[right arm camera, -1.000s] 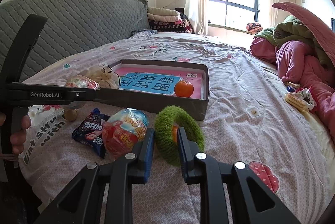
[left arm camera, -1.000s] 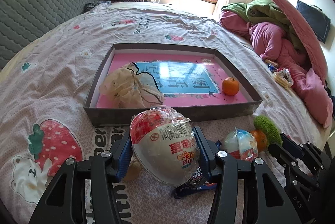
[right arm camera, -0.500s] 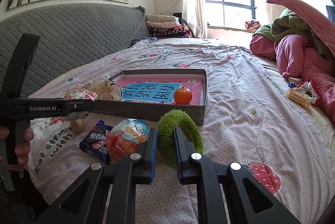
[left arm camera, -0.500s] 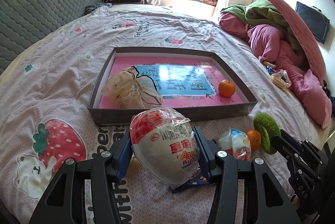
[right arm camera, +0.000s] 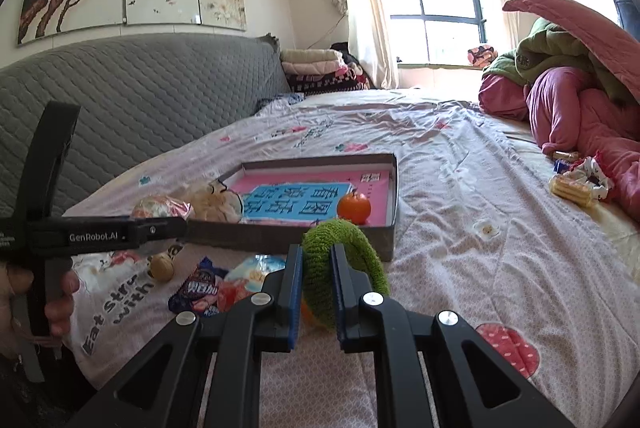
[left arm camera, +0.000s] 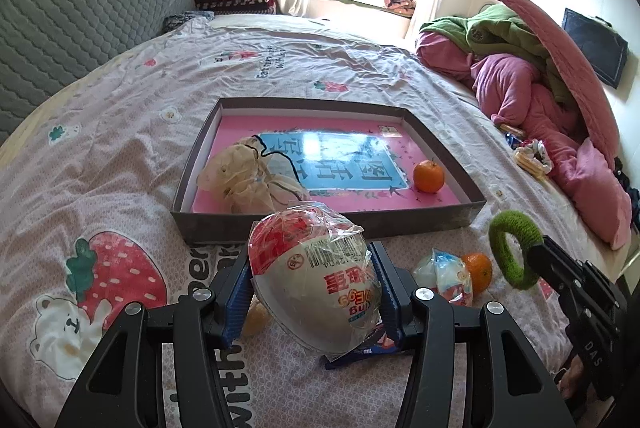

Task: Organize objects
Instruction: 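Lift the green ring with the right tool, leaving the mandarin inside it behind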

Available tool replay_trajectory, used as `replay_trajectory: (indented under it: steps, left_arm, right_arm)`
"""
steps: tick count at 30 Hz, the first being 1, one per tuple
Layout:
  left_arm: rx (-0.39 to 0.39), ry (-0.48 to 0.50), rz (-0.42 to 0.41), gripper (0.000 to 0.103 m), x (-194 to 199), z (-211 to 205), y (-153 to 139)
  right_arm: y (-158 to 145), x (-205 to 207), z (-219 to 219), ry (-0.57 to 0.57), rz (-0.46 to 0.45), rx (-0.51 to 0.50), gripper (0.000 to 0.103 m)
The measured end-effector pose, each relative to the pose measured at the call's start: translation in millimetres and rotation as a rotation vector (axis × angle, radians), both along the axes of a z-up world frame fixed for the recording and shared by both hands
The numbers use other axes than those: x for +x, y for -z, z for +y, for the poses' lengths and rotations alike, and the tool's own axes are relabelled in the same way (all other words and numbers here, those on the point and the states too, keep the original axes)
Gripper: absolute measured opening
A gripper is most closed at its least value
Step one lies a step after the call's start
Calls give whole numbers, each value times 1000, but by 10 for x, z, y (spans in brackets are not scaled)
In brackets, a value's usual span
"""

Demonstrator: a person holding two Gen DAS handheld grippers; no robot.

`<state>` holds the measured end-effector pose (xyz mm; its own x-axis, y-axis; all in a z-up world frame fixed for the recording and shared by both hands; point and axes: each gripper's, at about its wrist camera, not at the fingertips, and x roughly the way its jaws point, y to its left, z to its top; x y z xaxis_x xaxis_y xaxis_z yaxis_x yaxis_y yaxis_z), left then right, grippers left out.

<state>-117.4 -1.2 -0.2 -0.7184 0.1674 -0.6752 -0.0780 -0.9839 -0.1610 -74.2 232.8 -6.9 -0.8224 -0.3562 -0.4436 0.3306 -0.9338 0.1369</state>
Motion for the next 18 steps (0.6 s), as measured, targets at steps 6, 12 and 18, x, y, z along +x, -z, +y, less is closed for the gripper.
replay_trajectory:
  steps: [6,12,18]
  left_arm:
    - [1,3,21,56,15,-7,-48]
    - [10,2,44,56,24,-38,-91]
    - [11,1,55,56,6,-50,-122]
  right_arm:
    - [-36,-29,14,1,8,-21,14]
    - [-91,-41,-15,0,30,-20,14]
    - [-211,-90,-105,-22,63,-8,14]
